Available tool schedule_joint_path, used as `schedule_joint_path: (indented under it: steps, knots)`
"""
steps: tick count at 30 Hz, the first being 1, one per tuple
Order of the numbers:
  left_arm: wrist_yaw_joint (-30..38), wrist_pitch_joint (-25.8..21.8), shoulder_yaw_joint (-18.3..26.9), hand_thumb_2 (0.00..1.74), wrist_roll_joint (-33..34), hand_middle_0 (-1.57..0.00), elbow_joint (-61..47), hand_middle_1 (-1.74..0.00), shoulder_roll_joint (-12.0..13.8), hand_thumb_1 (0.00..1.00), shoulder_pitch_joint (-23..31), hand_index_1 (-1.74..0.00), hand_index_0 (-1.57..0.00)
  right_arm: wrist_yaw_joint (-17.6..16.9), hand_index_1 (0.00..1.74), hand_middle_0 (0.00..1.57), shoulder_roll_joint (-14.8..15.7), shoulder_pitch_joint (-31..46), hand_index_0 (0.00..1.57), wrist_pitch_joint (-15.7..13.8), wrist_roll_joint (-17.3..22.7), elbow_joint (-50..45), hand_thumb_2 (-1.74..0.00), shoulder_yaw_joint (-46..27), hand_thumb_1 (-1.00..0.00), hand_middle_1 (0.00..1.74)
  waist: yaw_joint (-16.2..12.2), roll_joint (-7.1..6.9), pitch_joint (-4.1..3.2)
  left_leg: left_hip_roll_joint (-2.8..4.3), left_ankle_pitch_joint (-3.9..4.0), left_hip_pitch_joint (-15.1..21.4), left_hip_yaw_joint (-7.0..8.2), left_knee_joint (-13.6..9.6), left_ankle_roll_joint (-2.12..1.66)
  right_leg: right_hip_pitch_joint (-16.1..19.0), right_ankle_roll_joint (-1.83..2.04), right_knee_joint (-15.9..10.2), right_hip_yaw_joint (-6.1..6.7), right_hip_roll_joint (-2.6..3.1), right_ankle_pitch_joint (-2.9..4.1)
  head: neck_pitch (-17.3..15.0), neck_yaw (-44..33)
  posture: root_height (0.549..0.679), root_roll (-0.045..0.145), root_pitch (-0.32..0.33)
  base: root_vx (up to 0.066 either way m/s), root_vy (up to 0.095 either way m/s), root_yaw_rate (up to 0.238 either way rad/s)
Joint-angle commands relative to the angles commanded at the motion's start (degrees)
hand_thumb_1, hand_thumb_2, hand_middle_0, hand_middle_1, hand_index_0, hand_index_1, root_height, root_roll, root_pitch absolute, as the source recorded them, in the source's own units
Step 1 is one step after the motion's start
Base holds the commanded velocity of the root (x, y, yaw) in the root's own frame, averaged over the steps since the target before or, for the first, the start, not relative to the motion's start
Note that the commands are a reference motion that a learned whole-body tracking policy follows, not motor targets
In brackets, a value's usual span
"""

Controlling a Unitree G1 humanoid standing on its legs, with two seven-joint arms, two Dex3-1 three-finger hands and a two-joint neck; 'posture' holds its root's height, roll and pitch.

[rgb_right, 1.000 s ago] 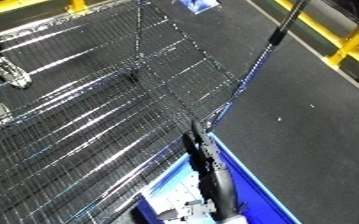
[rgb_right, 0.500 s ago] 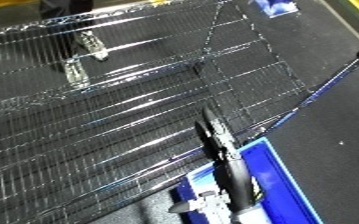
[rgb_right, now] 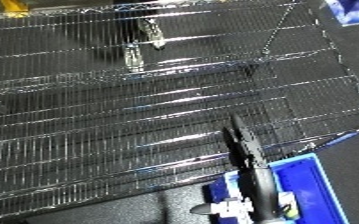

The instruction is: Pick up the object and place it into the box

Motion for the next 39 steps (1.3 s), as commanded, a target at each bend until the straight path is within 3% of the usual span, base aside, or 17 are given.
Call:
schedule_joint_path:
  steps: [8, 21, 30, 39]
  knots:
    - [-0.38, 0.27, 0.27, 1.74, -0.08, -1.57, -0.31, -1.74, 0.41, 1.0, 0.62, -1.74, -1.57, -0.33, 0.0, 0.0, 0.19, 0.26, 0.0, -0.09, 0.37, 1.18, 0.0, 0.5, 0.0, 0.0, 0.52, -0.05, 0.32, -0.04, 0.29, -0.19, -0.17, 0.17, 0.05, -0.39, 0.17, 0.98, -0.28, -0.33, -0.14, -0.25, -0.09, 0.65, 0.043, -0.05, 0.022, -0.011, 0.036]
    - [-0.9, 0.78, 0.19, 1.74, 0.13, -1.57, -0.77, -1.74, 0.59, 1.0, 1.7, -1.74, -1.57, -1.13, 0.0, 0.0, -0.53, 1.7, 0.0, 0.62, 0.61, 3.59, 0.0, 0.58, 0.0, 0.0, 0.52, -0.05, 0.62, 0.15, 0.27, -0.86, -0.19, 1.18, -0.26, -0.74, 0.2, 1.77, -0.41, -0.66, -0.27, -0.31, 0.23, 0.649, 0.046, -0.055, 0.024, -0.012, 0.001]
    - [-0.85, 1.04, -0.04, 1.74, 0.18, -1.57, -0.88, -1.74, 0.92, 1.0, 1.96, -1.74, -1.57, -4.9, 0.0, 0.0, -1.43, 1.18, 0.0, -0.27, -3.0, 5.77, 0.0, 0.41, 0.0, 0.0, 0.66, 0.53, 1.12, -0.1, 0.35, -2.34, -0.19, 2.02, -0.35, -2.19, 0.28, 2.62, -0.41, -0.9, -0.12, 1.25, 0.94, 0.647, 0.048, -0.047, 0.021, -0.013, 0.012]
    - [-0.4, 0.56, -0.4, 1.74, 0.22, -1.57, -1.33, -1.74, 1.42, 1.0, 2.51, -1.74, -1.57, -12.16, 0.0, 0.0, -1.92, -0.94, 0.0, -2.98, -4.09, 6.24, 0.0, -1.27, 0.0, 0.0, 0.61, 1.49, 1.12, -0.59, -0.13, -5.12, -0.1, 3.71, -0.22, -5.26, 0.31, 4.19, -0.04, -0.95, -0.08, 3.72, 4.18, 0.644, 0.049, -0.024, 0.018, -0.006, 0.002]
